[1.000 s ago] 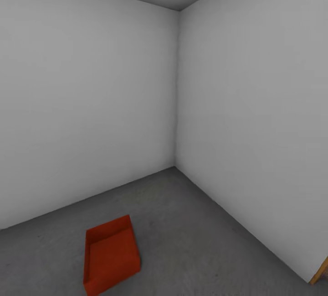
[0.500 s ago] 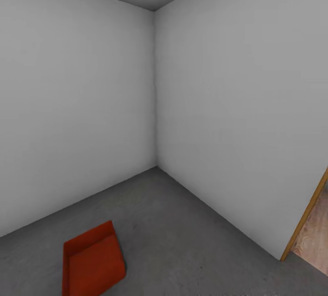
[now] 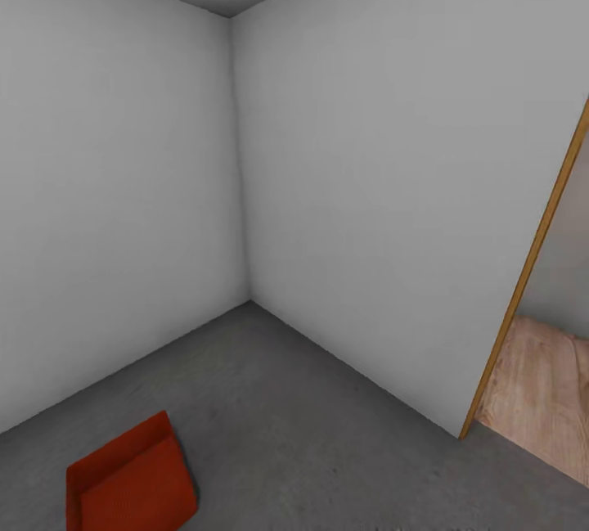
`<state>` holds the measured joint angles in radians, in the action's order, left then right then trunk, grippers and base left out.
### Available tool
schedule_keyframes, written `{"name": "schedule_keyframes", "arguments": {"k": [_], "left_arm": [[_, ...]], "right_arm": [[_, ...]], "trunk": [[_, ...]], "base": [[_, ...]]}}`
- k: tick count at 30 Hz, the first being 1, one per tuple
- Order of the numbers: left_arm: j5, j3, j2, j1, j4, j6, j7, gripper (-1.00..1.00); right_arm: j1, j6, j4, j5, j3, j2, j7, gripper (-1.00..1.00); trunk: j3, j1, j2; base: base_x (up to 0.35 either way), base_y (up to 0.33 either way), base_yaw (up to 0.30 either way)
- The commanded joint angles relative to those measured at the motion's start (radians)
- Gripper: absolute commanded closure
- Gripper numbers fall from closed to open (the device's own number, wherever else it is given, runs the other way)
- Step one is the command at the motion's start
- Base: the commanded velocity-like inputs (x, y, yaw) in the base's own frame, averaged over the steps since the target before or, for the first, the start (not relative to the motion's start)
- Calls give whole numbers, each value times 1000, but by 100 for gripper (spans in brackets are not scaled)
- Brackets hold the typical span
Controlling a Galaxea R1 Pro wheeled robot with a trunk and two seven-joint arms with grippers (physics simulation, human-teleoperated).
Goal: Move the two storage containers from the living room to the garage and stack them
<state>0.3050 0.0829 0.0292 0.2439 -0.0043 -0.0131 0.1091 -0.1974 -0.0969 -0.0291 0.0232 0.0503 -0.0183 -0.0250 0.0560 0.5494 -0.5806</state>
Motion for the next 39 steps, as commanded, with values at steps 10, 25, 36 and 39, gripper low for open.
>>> {"name": "schedule_keyframes", "arguments": {"k": [10,25,36,39], "left_arm": [[-1,7,0,0,0,-1,1,-100],[-6,5,-2,0,1,-1,1,-100],[-9,3,-7,0,3,5,0,-100],[-9,3,-8,0,3,5,0,-100]], "right_arm": [[-1,-5,-3,3,5,0,-3,-100],[-2,-5,-3,3,3,0,-3,-100],[-2,-6,-3,3,3,0,-3,-100],[-2,-6,-3,3,3,0,-3,-100]], "trunk": [[2,0,-2],[2,0,-2],[2,0,-2],[2,0,-2]], "base": [[0,0,-300],[0,0,-300],[0,0,-300],[0,0,-300]]}}
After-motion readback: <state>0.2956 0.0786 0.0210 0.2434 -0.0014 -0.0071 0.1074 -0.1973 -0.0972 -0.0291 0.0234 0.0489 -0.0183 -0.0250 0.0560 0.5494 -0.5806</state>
